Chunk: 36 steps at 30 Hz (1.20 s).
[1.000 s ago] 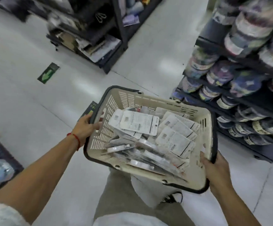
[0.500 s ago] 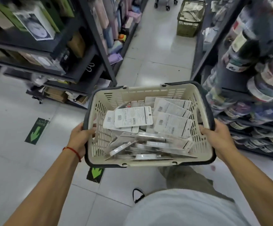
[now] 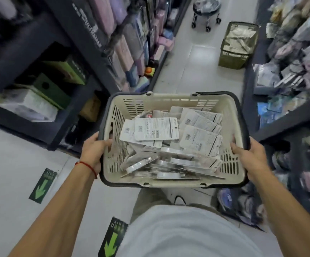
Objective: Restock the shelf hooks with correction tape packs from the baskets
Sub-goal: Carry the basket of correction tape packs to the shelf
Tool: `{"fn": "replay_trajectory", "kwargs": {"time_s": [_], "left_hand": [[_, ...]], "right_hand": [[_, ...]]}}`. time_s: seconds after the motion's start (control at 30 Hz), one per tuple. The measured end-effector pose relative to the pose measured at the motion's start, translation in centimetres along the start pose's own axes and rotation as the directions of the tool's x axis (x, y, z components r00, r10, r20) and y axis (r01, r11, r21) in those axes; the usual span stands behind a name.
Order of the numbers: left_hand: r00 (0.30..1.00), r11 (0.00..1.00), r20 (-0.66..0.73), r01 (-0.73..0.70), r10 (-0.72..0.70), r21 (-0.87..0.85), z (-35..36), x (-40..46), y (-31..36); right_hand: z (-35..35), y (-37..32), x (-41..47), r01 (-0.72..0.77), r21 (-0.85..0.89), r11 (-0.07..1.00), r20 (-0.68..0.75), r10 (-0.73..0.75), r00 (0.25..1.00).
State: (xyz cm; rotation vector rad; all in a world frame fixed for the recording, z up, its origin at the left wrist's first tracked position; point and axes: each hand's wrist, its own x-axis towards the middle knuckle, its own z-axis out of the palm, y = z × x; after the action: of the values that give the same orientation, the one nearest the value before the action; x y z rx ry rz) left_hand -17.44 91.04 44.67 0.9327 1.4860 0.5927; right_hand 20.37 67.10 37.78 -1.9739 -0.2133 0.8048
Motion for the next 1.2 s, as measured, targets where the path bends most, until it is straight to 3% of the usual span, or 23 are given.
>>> {"fn": "replay_trajectory", "kwargs": {"time_s": [0.2,0.37,0.53,0.87,1.2], "left_hand": [[0.995,1.000,0.099,0.009,-0.008,-0.008,9.3,15.6,9.8],[0.977,0.998,0.213,0.011,-0.023,0.060,17.7,27.0,19.1],[0.965,0.993,0.263,-0.015,-0.016,0.116,27.1,36.9,27.8],[0.976,0.968,0.216,-0.049,-0.006,0.246,46.5,51.4,43.1],[0.973,0.968,0.231,-0.056,-0.002,0.246,62.3,66.4,57.1]], "right_hand": [[2.3,-9.4,11.6,0.000,0.013,1.000,-0.088,0.001,0.996],[4.4,-17.0,20.1,-0.021,0.085,0.996,-0.218,0.039,0.975],[5.9,-22.6,30.4,-0.052,0.108,0.993,-0.259,0.079,0.963],[5.7,-32.2,56.4,-0.142,0.213,0.967,-0.233,0.191,0.954],[5.9,-45.6,78.8,-0.112,0.183,0.977,-0.251,0.156,0.955]]}}
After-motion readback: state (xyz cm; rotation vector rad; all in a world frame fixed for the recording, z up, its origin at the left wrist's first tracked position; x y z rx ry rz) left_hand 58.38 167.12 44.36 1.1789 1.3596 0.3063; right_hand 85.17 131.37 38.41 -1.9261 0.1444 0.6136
